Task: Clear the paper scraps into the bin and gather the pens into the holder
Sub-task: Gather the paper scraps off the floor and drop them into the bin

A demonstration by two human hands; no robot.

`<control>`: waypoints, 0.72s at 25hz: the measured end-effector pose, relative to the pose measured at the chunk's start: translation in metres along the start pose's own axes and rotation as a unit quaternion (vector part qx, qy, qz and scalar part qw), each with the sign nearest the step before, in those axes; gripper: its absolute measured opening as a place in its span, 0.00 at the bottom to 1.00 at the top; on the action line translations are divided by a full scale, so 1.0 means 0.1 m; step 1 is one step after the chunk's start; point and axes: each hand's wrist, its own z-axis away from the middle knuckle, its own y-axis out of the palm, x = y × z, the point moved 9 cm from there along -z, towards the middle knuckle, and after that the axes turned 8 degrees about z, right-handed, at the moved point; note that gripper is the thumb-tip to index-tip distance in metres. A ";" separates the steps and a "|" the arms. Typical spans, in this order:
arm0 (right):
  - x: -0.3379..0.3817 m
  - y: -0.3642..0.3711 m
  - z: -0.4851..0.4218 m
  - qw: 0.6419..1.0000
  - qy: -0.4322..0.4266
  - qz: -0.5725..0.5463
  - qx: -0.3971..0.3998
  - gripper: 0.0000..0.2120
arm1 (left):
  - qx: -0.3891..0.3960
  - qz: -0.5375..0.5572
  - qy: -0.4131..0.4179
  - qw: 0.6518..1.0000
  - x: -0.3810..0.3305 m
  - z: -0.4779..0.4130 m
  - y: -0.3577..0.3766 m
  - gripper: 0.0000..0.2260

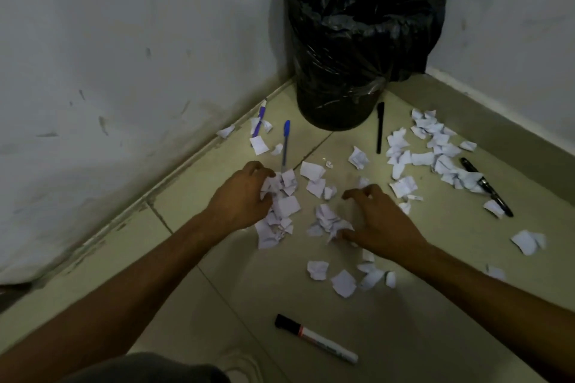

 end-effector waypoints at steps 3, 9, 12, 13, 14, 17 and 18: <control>-0.08 0.03 0.03 0.997 0.029 0.069 0.035 0.51 | 0.063 -0.059 -0.043 0.995 0.07 0.06 0.08 0.39; 0.23 0.02 0.00 0.997 -0.074 0.001 -0.002 0.35 | 0.085 -0.034 0.058 0.994 -0.31 0.21 0.50 0.33; -0.32 -0.48 -0.13 0.990 0.058 0.002 -0.126 0.34 | 0.049 -0.048 0.034 0.997 -0.24 0.21 0.38 0.41; -0.58 -0.52 -0.19 0.987 0.111 0.019 -0.114 0.38 | 0.055 -0.065 0.016 0.996 -0.19 0.22 0.37 0.44; -0.81 -0.48 -0.23 0.986 0.147 0.035 -0.077 0.43 | 0.072 -0.077 0.000 0.994 -0.16 0.23 0.39 0.47; -0.95 -0.22 -0.23 0.990 0.129 0.046 0.011 0.44 | 0.105 -0.057 0.019 0.993 -0.27 0.22 0.54 0.46; -0.83 -0.15 -0.20 0.995 0.097 0.032 0.012 0.40 | 0.098 -0.040 0.041 0.994 -0.34 0.20 0.56 0.44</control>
